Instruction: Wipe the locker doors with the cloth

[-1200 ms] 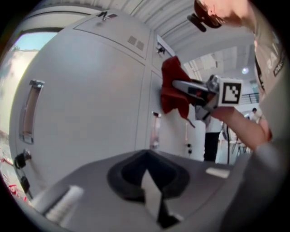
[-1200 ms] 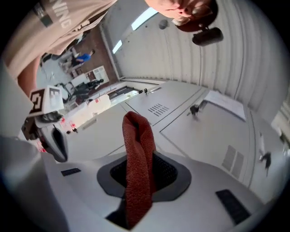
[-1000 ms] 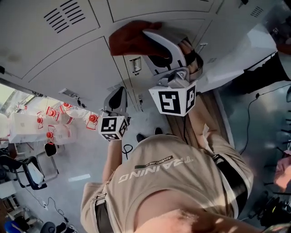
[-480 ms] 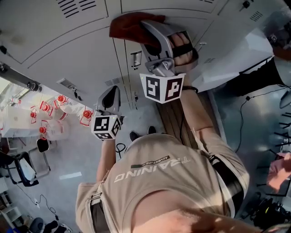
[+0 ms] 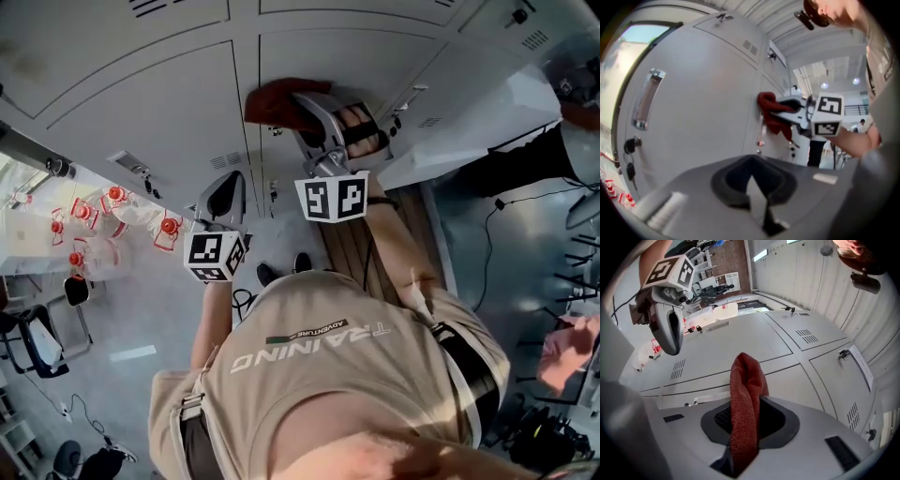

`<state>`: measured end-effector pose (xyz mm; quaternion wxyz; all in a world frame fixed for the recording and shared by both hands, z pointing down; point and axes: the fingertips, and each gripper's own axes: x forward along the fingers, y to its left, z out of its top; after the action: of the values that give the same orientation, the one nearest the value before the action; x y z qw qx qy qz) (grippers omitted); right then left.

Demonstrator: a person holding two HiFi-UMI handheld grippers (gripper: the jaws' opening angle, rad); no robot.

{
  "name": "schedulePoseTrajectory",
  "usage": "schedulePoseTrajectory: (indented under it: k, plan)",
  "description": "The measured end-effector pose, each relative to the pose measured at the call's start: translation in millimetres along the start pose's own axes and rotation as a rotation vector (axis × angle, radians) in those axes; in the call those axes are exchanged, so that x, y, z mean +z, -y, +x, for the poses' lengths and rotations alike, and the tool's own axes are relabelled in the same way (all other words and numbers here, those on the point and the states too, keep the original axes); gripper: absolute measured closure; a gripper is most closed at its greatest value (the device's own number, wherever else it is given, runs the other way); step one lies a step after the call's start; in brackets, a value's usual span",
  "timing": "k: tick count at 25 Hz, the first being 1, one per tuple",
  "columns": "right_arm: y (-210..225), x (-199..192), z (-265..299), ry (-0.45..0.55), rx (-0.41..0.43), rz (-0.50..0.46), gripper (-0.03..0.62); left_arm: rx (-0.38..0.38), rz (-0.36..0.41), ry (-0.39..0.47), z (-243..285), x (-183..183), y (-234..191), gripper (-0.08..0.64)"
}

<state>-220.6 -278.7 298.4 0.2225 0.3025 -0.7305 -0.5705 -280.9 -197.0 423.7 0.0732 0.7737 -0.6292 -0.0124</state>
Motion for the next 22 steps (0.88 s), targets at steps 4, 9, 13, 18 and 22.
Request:
schedulePoseTrajectory:
  k: [4, 9, 13, 18, 22]
  plan:
    - [-31.6, -14.0, -3.5, -0.030, 0.053, 0.051, 0.526, 0.005, -0.001, -0.005, 1.8, -1.7, -2.4, 0.554]
    - [-101.3, -34.4, -3.7, -0.077, 0.203, 0.090, 0.526, 0.006, 0.002, -0.029, 1.3, -8.0, -2.3, 0.554]
    - [-138.5, -44.4, -3.7, -0.089, 0.247, 0.113, 0.526, 0.012, 0.007, -0.051, -1.4, -12.2, -3.9, 0.554]
    - [-204.8, -63.4, -2.2, -0.117, 0.396, 0.128, 0.526, 0.031, 0.007, -0.067, -5.2, -16.3, -4.5, 0.554]
    - [-260.1, -72.7, -0.3, -0.140, 0.518, 0.149, 0.526, 0.032, 0.013, -0.088, -8.5, -24.5, -2.5, 0.554]
